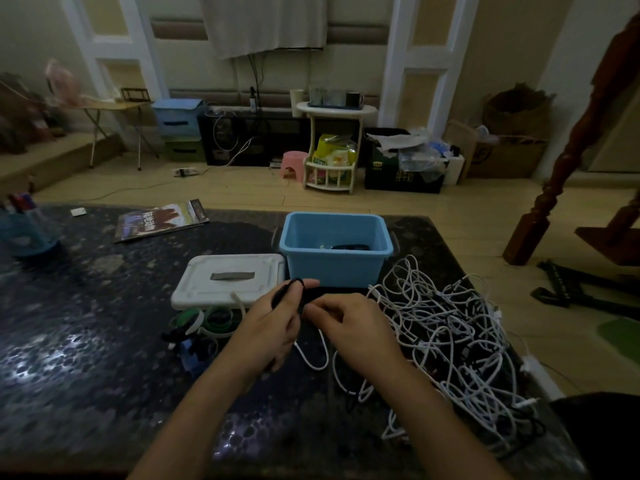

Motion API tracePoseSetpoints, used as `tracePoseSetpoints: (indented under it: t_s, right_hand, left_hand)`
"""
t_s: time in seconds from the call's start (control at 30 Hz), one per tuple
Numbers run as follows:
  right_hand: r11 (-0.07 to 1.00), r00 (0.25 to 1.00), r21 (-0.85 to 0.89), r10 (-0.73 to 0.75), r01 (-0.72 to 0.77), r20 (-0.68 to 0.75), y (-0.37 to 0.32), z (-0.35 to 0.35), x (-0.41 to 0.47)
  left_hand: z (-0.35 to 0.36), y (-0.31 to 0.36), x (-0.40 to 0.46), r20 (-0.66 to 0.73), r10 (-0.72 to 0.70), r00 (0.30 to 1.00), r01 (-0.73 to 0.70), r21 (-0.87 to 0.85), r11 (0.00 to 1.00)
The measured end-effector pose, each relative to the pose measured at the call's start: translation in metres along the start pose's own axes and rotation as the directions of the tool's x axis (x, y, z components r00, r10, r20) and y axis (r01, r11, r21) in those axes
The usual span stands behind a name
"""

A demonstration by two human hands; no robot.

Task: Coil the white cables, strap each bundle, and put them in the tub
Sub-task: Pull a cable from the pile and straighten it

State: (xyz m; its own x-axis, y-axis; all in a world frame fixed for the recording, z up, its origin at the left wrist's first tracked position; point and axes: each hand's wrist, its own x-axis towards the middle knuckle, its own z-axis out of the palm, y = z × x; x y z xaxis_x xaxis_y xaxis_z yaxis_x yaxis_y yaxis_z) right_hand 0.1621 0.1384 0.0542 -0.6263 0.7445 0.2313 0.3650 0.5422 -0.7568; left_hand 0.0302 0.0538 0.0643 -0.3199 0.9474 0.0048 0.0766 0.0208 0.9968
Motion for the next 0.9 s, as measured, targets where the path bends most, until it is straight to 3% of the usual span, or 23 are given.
tracePoseSetpoints:
  t_s: [0.1,0.23,0.33,0.43,0.5,0.6,0.7,0.9]
  right_hand:
    - [1.0,0.999,-0.01,0.025,-0.025,0.048,-0.002,-0.001,0.0]
    - [1.0,0.985,-0.024,0.022,-0.018,0.173,-0.002,0.0,0.0]
    - [0.998,0.972,-0.055,0.036,-0.024,0.234,-0.001,0.004,-0.003]
    - [0.997,0.969,-0.078,0.039,-0.02,0.246,-0.002,0.006,-0.004]
    - [0.995,0.965,-0.094,0.041,-0.017,0.26,-0.003,0.006,-0.005]
    - [0.987,0.932,-0.144,0.111,-0.064,0.345,0.0,0.006,-0.011]
    - [0.975,0.895,-0.197,0.173,-0.098,0.411,0.006,0.005,-0.016]
    - [0.989,0.907,-0.145,0.042,0.021,0.419,-0.006,-0.004,-0.014]
  left_hand:
    - [0.002,0.002,0.001,-0.024,0.016,1.0,-0.015,0.02,1.0]
    - [-0.003,0.005,0.005,-0.207,0.004,0.978,-0.014,-0.047,0.999]
    - [-0.004,0.002,0.005,-0.114,0.064,0.991,-0.077,-0.112,0.991]
    - [0.0,0.0,0.003,-0.074,0.033,0.997,-0.044,-0.155,0.987]
    - [0.002,0.001,0.005,-0.178,-0.005,0.984,-0.025,-0.166,0.986]
    - [-0.009,0.001,0.015,-0.426,-0.076,0.902,-0.041,-0.261,0.964]
    - [-0.024,0.004,0.018,-0.494,-0.104,0.863,-0.133,-0.42,0.898]
    - [-0.034,-0.001,0.015,-0.516,-0.034,0.856,-0.074,-0.187,0.98]
